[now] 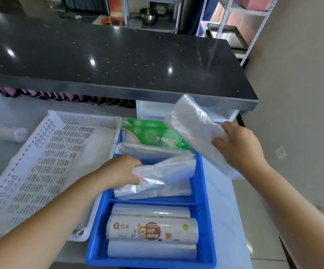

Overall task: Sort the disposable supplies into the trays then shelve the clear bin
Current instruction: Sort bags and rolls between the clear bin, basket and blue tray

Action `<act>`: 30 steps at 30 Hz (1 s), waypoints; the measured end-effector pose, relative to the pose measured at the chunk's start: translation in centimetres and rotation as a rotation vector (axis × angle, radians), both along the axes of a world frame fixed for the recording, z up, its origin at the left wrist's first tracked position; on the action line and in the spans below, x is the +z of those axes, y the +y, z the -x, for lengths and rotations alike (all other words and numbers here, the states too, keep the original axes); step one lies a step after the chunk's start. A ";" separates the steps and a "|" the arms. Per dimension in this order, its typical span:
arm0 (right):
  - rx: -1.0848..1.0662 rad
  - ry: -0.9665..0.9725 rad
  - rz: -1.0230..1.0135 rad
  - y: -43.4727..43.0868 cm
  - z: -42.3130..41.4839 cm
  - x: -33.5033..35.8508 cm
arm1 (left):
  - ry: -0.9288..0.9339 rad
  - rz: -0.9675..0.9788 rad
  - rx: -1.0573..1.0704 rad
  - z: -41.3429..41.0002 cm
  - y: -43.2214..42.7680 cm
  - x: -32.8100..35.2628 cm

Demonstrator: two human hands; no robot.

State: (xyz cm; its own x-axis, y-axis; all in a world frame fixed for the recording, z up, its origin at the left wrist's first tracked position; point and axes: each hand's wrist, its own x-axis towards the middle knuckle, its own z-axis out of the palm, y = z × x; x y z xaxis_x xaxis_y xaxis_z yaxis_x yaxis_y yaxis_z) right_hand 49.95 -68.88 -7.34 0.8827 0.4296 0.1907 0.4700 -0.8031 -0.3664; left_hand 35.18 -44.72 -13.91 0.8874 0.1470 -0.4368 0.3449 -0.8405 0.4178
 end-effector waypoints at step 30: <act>0.055 0.077 0.047 3.3 3.2 -1.6 | -0.076 -0.320 -0.208 -0.3 -1.6 -4.4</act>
